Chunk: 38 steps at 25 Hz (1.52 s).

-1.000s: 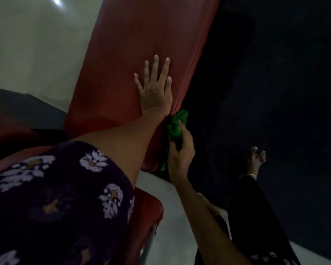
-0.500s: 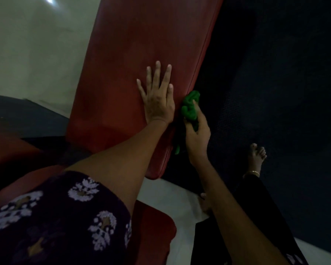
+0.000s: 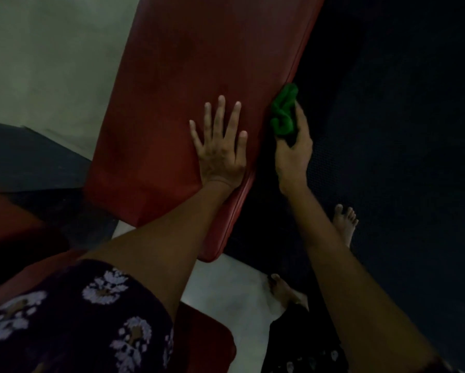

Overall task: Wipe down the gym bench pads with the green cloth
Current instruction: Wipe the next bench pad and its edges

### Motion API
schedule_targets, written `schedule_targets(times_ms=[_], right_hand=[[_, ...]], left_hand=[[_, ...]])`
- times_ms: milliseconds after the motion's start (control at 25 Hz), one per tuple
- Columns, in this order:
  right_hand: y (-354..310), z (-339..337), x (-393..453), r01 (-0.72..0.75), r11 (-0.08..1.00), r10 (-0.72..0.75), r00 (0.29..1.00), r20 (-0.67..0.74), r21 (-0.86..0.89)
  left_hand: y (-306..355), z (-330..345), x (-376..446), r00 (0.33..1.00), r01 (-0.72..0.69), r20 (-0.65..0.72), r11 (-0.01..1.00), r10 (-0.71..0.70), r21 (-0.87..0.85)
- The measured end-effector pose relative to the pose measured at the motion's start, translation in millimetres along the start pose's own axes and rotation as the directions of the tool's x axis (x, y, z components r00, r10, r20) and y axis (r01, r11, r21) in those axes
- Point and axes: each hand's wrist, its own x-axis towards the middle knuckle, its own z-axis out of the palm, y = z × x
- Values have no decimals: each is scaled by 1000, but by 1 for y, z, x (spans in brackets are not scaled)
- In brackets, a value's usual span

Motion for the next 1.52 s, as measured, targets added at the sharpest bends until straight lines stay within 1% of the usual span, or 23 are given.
schedule_targets(times_ms=[120,160,240,320,400,480,560,600,640,720,760,840,880,960,1000,1080,1160,1240,1320,1400,1520], right_hand=[[1,-2,-52,-4,1000,3,998,66,8],[0,-4,-56,-10,1000,9,996,84,15],[-6,-8,-27,-3,1000,2,998,66,10],[-22,-11,27,-5,998,8,999,41,-64],[-38,-13,63,34,997,-31,999,37,-73],[-40,-16,58,32,996,-28,998,58,-83],[-40,-23,29,-11,997,21,991,132,-74],[-40,-27,23,-18,998,28,985,169,-62],[-39,-29,30,-20,998,29,984,176,-52],[-43,-25,68,-38,998,44,992,117,-48],[-47,-24,93,-52,998,55,996,74,-39],[-54,-21,128,-12,1000,12,1000,16,-5],[-54,-20,132,-2,1000,2,1000,4,8],[-50,-22,114,-46,999,45,999,30,28],[-49,-23,101,-65,997,63,996,62,36],[-52,-25,105,-105,993,100,992,75,52],[-62,-23,144,-98,995,98,995,15,14],[-82,-22,196,-68,997,65,996,-66,-45],[-97,-20,224,-60,996,52,991,-123,-59],[-99,-17,212,-105,992,98,990,-105,-67],[-90,-17,176,-109,987,111,994,11,-121]], left_hand=[[0,-1,-1,1000,-20,11,1000,20,12],[1,-1,-2,1000,-21,11,1000,21,16],[1,-1,-1,1000,-19,9,1000,19,22],[1,-1,-1,1000,-23,5,999,23,34],[1,-1,-1,1000,-14,8,999,13,38],[3,-4,0,1000,21,13,1000,-21,6],[8,-13,7,998,65,12,998,-65,-22],[12,-19,19,996,86,-5,995,-87,-54],[17,-24,39,993,107,-32,989,-111,-105],[28,-31,94,989,110,-70,973,-127,-202],[36,-28,129,993,78,-66,974,-94,-212],[55,-14,184,1000,15,-24,983,-20,-184],[65,-1,201,999,35,11,988,-34,-152],[77,22,212,994,102,53,994,-99,-46],[80,29,212,992,114,45,993,-114,-8],[78,32,210,994,112,9,994,-112,-6],[76,32,211,995,98,-11,995,-98,-6],[76,33,211,994,102,-28,995,-102,-12],[78,36,209,995,94,-45,996,-94,-5],[76,36,209,995,85,-53,996,-85,3],[75,37,211,996,82,-46,997,-81,11]])
